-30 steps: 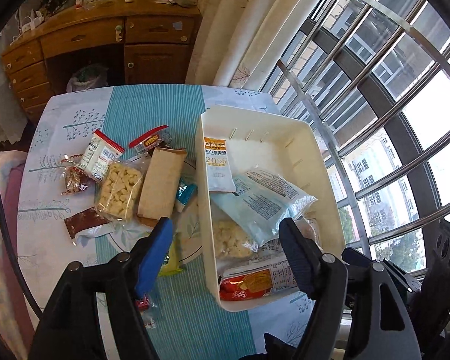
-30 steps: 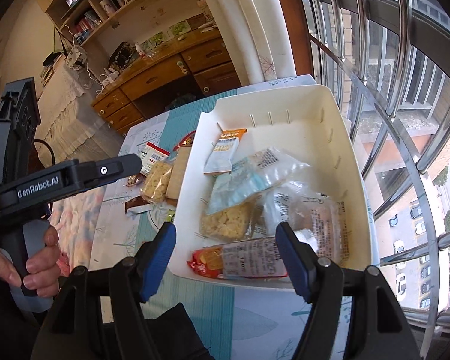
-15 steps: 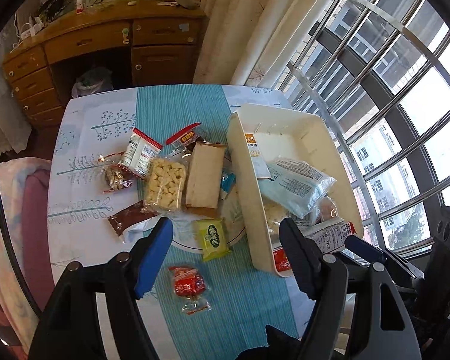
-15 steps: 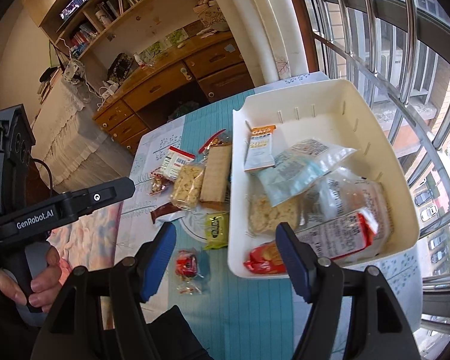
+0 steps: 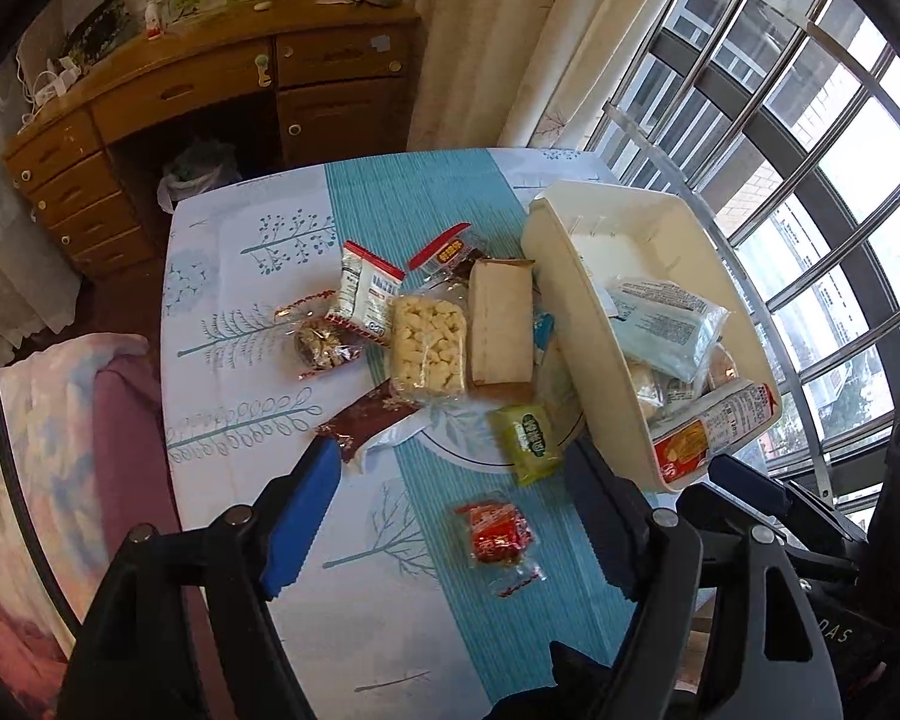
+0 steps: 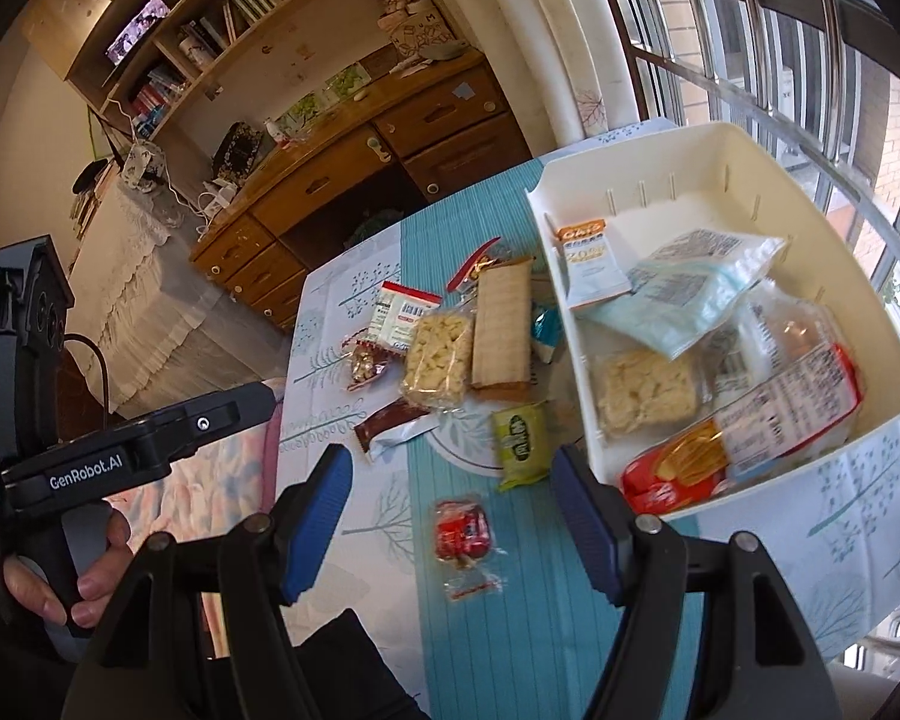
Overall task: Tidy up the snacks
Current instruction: 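Withdraw both tools from the tray back over the table snacks, then lower left tool to dark red wrapper while right tool reaches red packet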
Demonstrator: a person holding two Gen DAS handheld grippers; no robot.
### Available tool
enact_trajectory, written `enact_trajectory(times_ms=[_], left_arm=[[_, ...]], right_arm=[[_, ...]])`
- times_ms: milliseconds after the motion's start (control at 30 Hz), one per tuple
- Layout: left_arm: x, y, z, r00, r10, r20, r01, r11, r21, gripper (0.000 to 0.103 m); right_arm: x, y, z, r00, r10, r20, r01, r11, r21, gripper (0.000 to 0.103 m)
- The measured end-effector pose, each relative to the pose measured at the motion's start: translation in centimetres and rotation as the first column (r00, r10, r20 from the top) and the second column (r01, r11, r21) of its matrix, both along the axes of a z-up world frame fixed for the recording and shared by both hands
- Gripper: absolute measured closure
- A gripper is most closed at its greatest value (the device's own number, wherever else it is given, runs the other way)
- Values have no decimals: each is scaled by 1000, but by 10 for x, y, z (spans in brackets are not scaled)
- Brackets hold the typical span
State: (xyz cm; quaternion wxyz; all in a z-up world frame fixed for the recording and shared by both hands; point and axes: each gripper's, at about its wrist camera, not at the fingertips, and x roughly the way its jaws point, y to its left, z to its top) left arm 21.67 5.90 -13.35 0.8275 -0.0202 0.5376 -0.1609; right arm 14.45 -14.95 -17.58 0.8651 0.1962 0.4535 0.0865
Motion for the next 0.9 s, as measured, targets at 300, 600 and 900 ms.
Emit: enact_trajectory(times_ms=[300,600,900], left_arm=[[15,24,-32,995,-81,-55,85,994,71,27],[27,26,-71,984,-144,-102,158,977,140,27],[46,14,-111,973,-155,-170,186,965,186,27]], right_arm=[[-12,39,-36,998,-46,-31,45,999,-16,34],[-16,66,-72,998,-24,-61,18,994,-106,34],[-12,80,-103,990,14,-140,-41,981,-191,34]])
